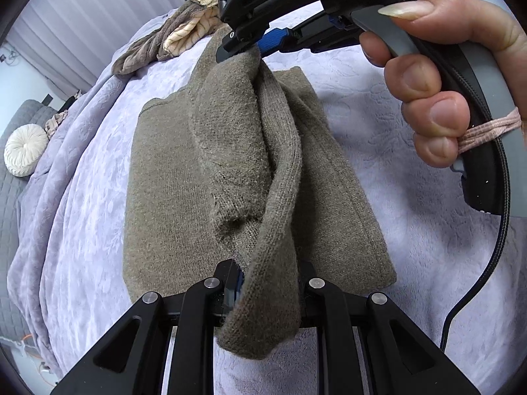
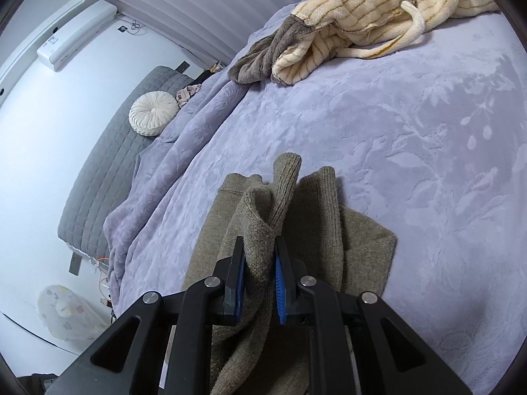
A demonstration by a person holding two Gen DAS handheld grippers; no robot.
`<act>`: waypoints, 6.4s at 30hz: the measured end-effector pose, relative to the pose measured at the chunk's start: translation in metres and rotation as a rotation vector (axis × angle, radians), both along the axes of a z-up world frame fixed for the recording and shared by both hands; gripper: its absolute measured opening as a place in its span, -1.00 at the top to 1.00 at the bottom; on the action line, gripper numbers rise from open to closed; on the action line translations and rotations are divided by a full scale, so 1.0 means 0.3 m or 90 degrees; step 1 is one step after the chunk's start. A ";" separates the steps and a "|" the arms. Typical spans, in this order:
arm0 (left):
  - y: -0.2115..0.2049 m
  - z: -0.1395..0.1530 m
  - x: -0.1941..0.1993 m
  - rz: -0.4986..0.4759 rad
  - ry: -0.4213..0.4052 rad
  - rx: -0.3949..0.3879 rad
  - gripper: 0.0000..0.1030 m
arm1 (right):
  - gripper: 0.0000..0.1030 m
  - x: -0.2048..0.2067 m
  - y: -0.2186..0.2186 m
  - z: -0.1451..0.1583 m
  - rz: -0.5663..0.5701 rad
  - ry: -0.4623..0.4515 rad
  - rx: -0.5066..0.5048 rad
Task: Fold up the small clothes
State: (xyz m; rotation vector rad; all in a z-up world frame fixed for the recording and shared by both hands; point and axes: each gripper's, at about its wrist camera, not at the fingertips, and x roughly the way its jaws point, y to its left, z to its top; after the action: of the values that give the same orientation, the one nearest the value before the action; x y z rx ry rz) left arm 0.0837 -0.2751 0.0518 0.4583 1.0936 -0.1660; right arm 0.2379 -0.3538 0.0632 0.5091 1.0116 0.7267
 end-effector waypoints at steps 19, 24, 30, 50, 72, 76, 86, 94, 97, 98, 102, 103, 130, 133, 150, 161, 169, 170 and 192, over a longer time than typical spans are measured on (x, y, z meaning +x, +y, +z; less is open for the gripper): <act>-0.100 -0.051 -0.063 -0.009 -0.054 0.111 0.59 | 0.68 0.007 -0.087 -0.149 -0.045 0.053 0.019; -0.076 -0.021 -0.072 -0.012 -0.059 0.108 -0.14 | 0.13 0.008 -0.105 -0.137 -0.075 0.072 -0.001; 0.066 0.121 -0.164 -0.038 -0.059 -0.053 -0.84 | -0.34 -0.098 -0.183 0.089 -0.131 -0.045 -0.034; 0.467 0.082 -0.086 0.122 0.053 -0.317 -0.84 | -0.15 -0.319 0.088 0.114 -0.030 -0.054 -0.211; 0.613 0.053 -0.042 0.109 0.092 -0.330 -0.84 | -0.58 -0.560 -0.014 0.073 -0.124 -0.026 -0.190; 0.635 0.016 0.124 0.108 0.196 -0.442 -0.84 | -0.58 -0.470 -0.056 0.055 -0.144 0.012 -0.177; 0.627 -0.122 0.358 0.101 0.310 -0.517 -0.84 | -0.58 -0.246 -0.030 -0.124 -0.106 0.132 -0.048; 0.553 -0.158 0.365 0.037 0.281 -0.516 -0.55 | -0.18 -0.184 0.088 -0.208 -0.069 0.106 -0.073; 0.546 -0.123 0.349 0.018 0.260 -0.503 -0.15 | 0.10 -0.195 0.126 -0.170 -0.059 0.077 -0.109; 0.548 -0.112 0.346 0.019 0.256 -0.499 -0.08 | 0.14 -0.198 0.133 -0.157 -0.058 0.069 -0.119; 0.532 -0.050 0.320 0.010 0.220 -0.452 0.05 | 0.17 -0.212 0.177 -0.105 -0.061 0.037 -0.173; 0.525 -0.041 0.316 0.006 0.213 -0.438 0.06 | 0.18 -0.218 0.179 -0.093 -0.061 0.031 -0.183; 0.581 0.125 0.023 0.003 0.142 -0.376 0.08 | 0.21 -0.520 0.308 0.110 -0.044 -0.046 -0.256; 0.578 0.121 -0.004 0.003 0.141 -0.374 0.08 | 0.21 -0.561 0.323 0.110 -0.043 -0.045 -0.259; 0.621 0.094 -0.212 0.010 0.124 -0.356 0.08 | 0.21 -0.801 0.406 0.096 -0.034 -0.046 -0.266; 0.660 0.106 -0.352 0.010 0.116 -0.347 0.08 | 0.21 -0.916 0.439 0.101 -0.027 -0.047 -0.267; 0.651 0.102 -0.403 0.012 0.111 -0.345 0.08 | 0.21 -0.974 0.457 0.099 -0.023 -0.053 -0.275; 0.654 0.101 -0.411 0.014 0.111 -0.346 0.08 | 0.21 -0.981 0.460 0.099 -0.022 -0.055 -0.277; 0.831 0.006 -0.475 0.076 0.112 -0.418 -0.54 | -0.29 -0.963 0.320 -0.053 -0.069 0.043 -0.205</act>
State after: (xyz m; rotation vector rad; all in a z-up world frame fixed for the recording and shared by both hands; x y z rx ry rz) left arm -0.0589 -0.0256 0.0537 -0.2132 1.1620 -0.4478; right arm -0.0511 -0.2577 0.0472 0.3071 1.1307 0.4400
